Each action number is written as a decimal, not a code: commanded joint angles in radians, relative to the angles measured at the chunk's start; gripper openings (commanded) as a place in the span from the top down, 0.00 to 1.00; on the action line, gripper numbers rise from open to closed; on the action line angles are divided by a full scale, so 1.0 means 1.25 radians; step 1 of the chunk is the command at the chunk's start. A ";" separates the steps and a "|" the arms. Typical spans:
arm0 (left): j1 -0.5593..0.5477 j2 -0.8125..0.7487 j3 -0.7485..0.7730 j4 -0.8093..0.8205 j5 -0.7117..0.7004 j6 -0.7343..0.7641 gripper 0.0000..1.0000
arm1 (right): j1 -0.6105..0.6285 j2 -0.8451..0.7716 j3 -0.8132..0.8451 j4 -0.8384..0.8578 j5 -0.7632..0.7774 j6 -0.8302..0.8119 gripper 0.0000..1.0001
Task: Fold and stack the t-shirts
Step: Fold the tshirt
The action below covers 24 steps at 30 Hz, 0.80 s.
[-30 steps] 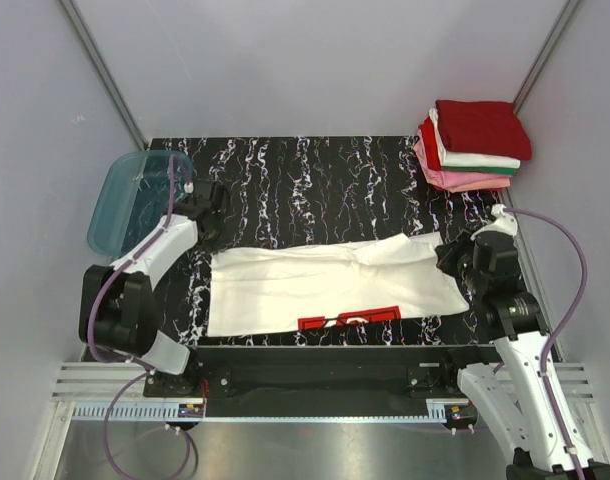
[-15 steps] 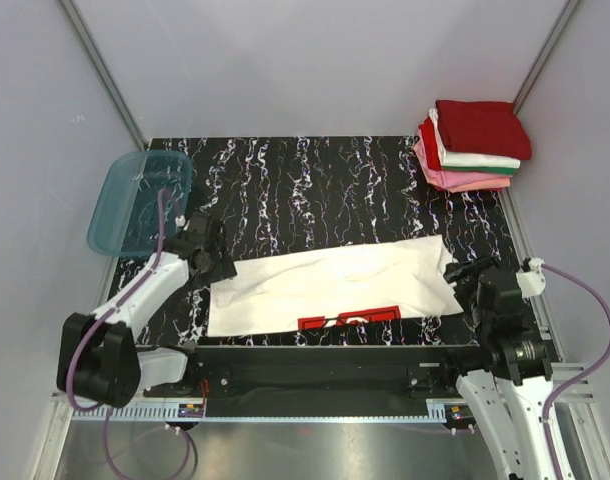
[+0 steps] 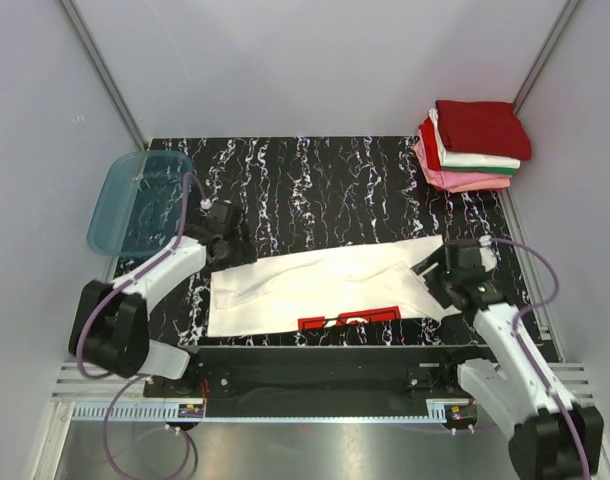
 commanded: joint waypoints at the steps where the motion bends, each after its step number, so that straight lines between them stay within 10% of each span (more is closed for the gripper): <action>1: -0.048 0.102 0.038 0.060 0.025 0.020 0.23 | 0.004 0.115 -0.025 0.132 -0.100 -0.011 0.23; 17: -0.157 0.162 -0.150 0.121 0.158 -0.101 0.26 | 0.026 0.965 0.519 0.147 -0.167 -0.118 0.24; 24: -0.378 -0.006 -0.327 0.272 0.341 -0.361 0.25 | 0.101 1.394 1.275 -0.001 -0.312 -0.224 0.26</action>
